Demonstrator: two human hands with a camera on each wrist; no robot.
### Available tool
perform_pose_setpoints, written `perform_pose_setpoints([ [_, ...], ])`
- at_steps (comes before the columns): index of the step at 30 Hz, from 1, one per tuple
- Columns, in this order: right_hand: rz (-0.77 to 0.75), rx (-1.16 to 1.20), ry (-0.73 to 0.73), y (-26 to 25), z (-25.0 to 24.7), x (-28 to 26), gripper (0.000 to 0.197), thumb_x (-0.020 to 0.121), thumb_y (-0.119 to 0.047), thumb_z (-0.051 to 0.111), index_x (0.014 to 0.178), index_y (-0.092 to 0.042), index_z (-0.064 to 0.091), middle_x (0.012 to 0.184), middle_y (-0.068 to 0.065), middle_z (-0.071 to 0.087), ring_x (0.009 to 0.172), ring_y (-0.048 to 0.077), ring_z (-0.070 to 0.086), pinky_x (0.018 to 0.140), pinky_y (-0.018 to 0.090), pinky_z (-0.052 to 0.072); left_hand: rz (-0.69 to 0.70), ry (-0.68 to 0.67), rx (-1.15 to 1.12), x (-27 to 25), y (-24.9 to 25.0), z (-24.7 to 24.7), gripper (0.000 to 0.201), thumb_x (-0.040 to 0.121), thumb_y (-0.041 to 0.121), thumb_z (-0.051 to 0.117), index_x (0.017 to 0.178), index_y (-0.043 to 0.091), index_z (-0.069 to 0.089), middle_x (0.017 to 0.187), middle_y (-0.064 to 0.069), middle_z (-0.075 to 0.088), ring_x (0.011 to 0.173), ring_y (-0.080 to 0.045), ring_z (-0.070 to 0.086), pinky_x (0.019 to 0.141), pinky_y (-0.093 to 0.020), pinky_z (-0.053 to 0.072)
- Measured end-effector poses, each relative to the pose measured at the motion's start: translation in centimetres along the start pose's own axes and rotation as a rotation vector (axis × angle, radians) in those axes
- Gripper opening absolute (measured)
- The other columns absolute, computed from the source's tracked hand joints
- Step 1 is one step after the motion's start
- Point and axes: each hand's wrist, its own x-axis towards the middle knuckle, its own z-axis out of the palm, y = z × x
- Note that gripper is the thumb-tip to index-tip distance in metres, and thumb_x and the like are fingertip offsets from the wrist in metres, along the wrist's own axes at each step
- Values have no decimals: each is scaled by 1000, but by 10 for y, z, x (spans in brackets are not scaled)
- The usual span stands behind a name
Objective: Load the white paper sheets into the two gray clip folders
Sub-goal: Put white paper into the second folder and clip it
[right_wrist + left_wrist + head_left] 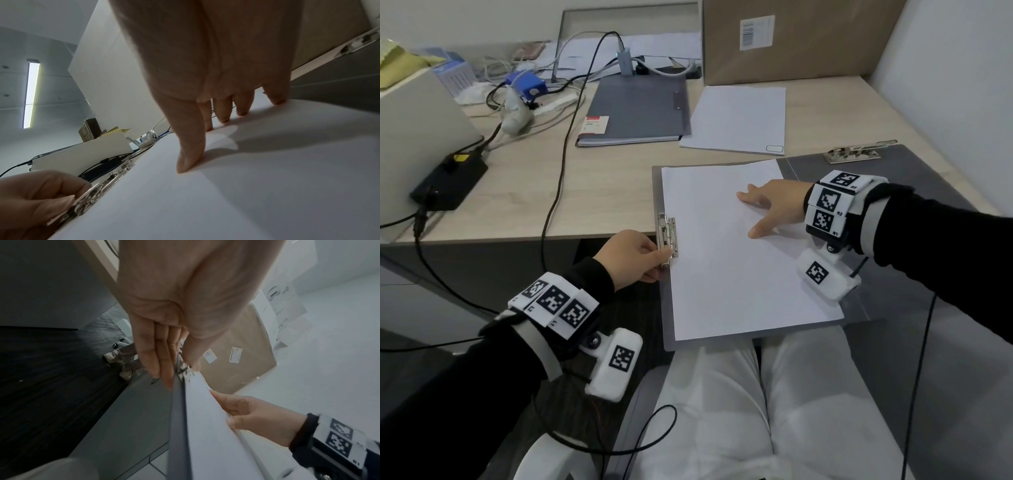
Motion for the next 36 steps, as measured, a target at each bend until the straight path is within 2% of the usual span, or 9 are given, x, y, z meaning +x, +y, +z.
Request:
perform_pose_setpoints([
  [3, 1, -12, 1, 0, -1, 0, 85, 85, -43, 63, 152, -25, 14, 157, 3, 22, 139, 21, 31, 111, 32, 29, 42, 42, 61, 1, -1, 3, 24, 89, 24, 60, 76, 5, 63, 73, -13, 70, 52, -8, 62, 59, -19, 57],
  [9, 1, -4, -7, 1, -1, 0, 85, 85, -43, 63, 152, -26, 13, 159, 1, 17, 140, 20, 30, 111, 31, 27, 79, 71, 139, -1, 1, 4, 24, 89, 25, 59, 70, 11, 61, 64, -4, 67, 47, -2, 61, 57, -17, 55],
  [13, -2, 6, -7, 1, 0, 0, 85, 85, -43, 62, 152, -26, 12, 160, -1, 11, 142, 18, 27, 111, 30, 24, 51, 7, -27, -4, -1, 2, 18, 89, 21, 60, 76, 9, 63, 74, -10, 70, 60, -13, 63, 65, -22, 58],
  [16, -2, 16, -8, 2, 0, 1, 86, 84, -43, 63, 152, -26, 12, 160, -1, 10, 143, 18, 25, 112, 30, 23, 27, -34, -82, -4, 0, -1, 15, 89, 19, 60, 79, 9, 62, 74, -9, 69, 63, -13, 64, 69, -24, 59],
  [21, 8, 44, -17, 1, -2, 1, 87, 84, -42, 63, 152, -25, 12, 161, -1, 10, 145, 17, 21, 115, 31, 20, -8, -94, -203, -5, 5, -5, 9, 86, 18, 64, 84, 11, 59, 73, -3, 66, 62, -7, 63, 59, -16, 57],
  [24, 17, 66, -9, 0, -5, 3, 86, 85, -43, 63, 152, -25, 12, 161, -2, 7, 146, 16, 17, 116, 30, 16, -7, -61, -231, -2, 10, -10, 18, 85, 18, 66, 97, 8, 59, 84, -7, 67, 69, -10, 64, 57, -16, 56],
  [27, 21, 72, 7, -2, -8, 6, 86, 85, -43, 63, 152, -22, 14, 160, 1, 14, 145, 19, 21, 114, 30, 18, -39, -28, -152, 5, 14, -16, 24, 84, 19, 67, 102, 5, 58, 87, -11, 67, 72, -15, 64, 61, -22, 59],
  [32, 25, 129, 9, -5, -11, 13, 86, 84, -40, 65, 152, -22, 15, 160, 1, 14, 146, 18, 19, 115, 29, 16, -66, -71, 117, 10, 25, -27, 17, 85, 27, 65, 85, 11, 60, 83, -8, 69, 70, -16, 66, 62, -24, 56],
  [36, 44, 195, 75, -3, -14, 17, 73, 83, -36, 66, 146, -18, 34, 153, 2, 32, 138, 21, 33, 111, 31, 27, -52, -22, 315, 22, 38, -43, 25, 85, 36, 62, 89, 11, 61, 78, -3, 69, 64, -13, 64, 51, -21, 46],
])
